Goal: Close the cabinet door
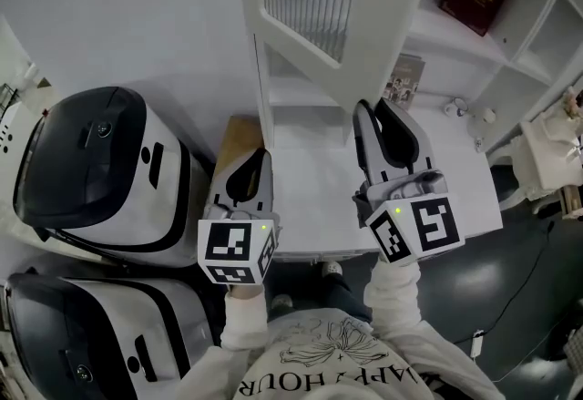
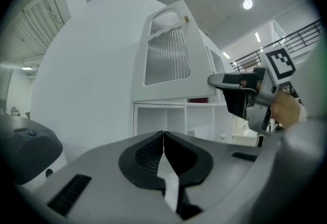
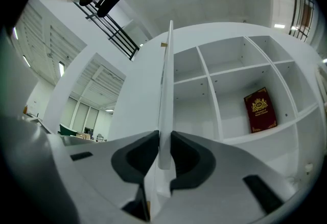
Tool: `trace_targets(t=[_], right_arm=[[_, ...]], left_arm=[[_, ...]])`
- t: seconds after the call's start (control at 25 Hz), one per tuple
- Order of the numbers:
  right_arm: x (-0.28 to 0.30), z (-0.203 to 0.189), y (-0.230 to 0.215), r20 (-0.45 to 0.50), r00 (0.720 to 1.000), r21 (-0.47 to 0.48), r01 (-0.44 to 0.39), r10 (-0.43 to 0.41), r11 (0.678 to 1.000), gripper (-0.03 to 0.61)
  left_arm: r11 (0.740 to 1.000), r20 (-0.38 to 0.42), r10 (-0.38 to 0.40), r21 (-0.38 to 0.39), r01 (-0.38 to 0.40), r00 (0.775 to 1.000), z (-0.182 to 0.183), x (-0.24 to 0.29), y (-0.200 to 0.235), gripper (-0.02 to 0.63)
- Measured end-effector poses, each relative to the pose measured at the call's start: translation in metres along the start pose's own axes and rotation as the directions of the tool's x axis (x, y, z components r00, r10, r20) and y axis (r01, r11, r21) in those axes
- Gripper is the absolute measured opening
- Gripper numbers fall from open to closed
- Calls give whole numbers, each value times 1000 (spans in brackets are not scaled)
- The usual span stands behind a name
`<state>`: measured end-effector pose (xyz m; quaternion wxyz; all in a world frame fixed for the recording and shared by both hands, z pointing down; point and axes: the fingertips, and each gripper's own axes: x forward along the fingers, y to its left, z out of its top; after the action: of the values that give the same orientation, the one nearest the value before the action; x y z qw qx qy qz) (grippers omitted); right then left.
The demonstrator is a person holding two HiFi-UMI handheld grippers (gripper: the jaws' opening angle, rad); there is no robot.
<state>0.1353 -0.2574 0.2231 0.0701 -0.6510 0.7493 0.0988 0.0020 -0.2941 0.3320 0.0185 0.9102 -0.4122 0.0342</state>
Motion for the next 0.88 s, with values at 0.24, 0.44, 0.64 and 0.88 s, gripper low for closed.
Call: trace_targets(t=[0.24, 0.44, 0.64, 0.88], right_arm=[[7, -4, -28, 13, 1000, 8, -28, 28, 1000, 74], [13, -8, -50, 18, 999, 18, -49, 49, 999, 78], [20, -11, -72, 23, 997, 34, -76, 75, 997, 80], [31, -16, -91, 22, 994, 56, -111, 110, 992, 81]], left_arm=[[999, 6, -32, 13, 32, 999, 5, 30, -18, 5], [999, 9, -49, 21, 48, 999, 9, 56, -34, 5], [998, 11, -51, 34, 50, 999, 15, 80, -47, 5], [998, 20, -41, 51, 40, 999, 25, 106, -59, 5]])
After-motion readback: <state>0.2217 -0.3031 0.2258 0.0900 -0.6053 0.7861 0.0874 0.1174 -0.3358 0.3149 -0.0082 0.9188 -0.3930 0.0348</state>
